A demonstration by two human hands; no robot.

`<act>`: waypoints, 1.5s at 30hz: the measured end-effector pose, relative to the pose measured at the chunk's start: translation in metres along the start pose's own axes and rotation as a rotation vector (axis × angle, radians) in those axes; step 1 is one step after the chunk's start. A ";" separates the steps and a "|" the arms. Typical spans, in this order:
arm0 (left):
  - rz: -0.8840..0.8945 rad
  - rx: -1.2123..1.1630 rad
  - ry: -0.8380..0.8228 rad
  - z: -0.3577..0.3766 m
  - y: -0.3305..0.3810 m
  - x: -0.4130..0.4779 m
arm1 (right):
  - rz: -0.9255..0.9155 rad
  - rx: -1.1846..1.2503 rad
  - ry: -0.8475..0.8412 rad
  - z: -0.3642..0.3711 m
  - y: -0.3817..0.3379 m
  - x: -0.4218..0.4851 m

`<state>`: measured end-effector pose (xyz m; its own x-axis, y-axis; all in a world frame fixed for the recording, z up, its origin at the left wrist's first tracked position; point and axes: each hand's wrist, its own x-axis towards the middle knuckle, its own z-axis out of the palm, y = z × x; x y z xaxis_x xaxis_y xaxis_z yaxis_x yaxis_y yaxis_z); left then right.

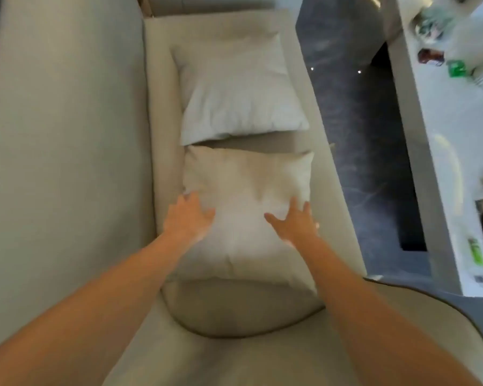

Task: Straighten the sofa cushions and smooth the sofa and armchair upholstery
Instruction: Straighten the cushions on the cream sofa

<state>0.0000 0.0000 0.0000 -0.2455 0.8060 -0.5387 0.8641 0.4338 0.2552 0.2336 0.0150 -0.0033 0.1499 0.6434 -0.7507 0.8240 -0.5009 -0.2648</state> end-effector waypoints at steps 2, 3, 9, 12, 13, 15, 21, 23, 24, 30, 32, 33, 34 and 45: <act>-0.021 -0.104 -0.009 0.014 -0.014 0.029 | 0.092 0.218 0.044 0.019 0.005 0.021; -0.031 -0.203 -0.080 0.020 -0.023 0.042 | 0.135 0.318 0.063 0.032 0.007 0.028; -0.078 -0.654 -0.101 0.024 -0.041 0.034 | 0.208 0.483 0.289 0.067 -0.003 0.037; 0.014 -0.489 0.005 -0.015 -0.035 -0.012 | 0.170 0.702 0.182 0.053 -0.007 0.028; 0.052 -0.416 0.030 -0.034 -0.037 -0.029 | 0.152 0.788 0.131 0.052 -0.011 0.025; 0.118 -0.239 0.083 -0.071 -0.047 -0.062 | 0.112 0.850 -0.005 0.058 -0.029 0.011; 0.072 0.045 0.140 -0.130 -0.077 -0.106 | -0.009 0.938 -0.289 0.109 -0.117 -0.026; 0.067 0.048 0.176 -0.140 -0.086 -0.106 | 0.022 0.994 -0.372 0.124 -0.133 -0.034; 0.077 0.056 0.178 -0.143 -0.087 -0.106 | 0.047 1.003 -0.403 0.127 -0.137 -0.036; 0.078 0.221 0.075 -0.161 -0.066 -0.097 | 0.102 0.866 -0.394 0.109 -0.137 -0.033; 0.101 0.302 0.123 -0.178 -0.052 -0.084 | 0.148 0.760 -0.422 0.084 -0.139 -0.032; 0.129 0.315 0.151 -0.186 -0.042 -0.072 | 0.153 0.699 -0.427 0.067 -0.143 -0.028; 0.162 0.308 0.166 -0.191 -0.029 -0.055 | 0.134 0.652 -0.412 0.047 -0.149 -0.021; 0.114 -0.073 0.118 -0.168 0.080 0.242 | -0.263 0.193 0.395 -0.145 -0.218 0.176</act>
<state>-0.0641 0.2973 0.0250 -0.2014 0.8913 -0.4064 0.8561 0.3617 0.3691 0.1593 0.3216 0.0099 0.1769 0.9131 -0.3675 0.7515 -0.3664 -0.5486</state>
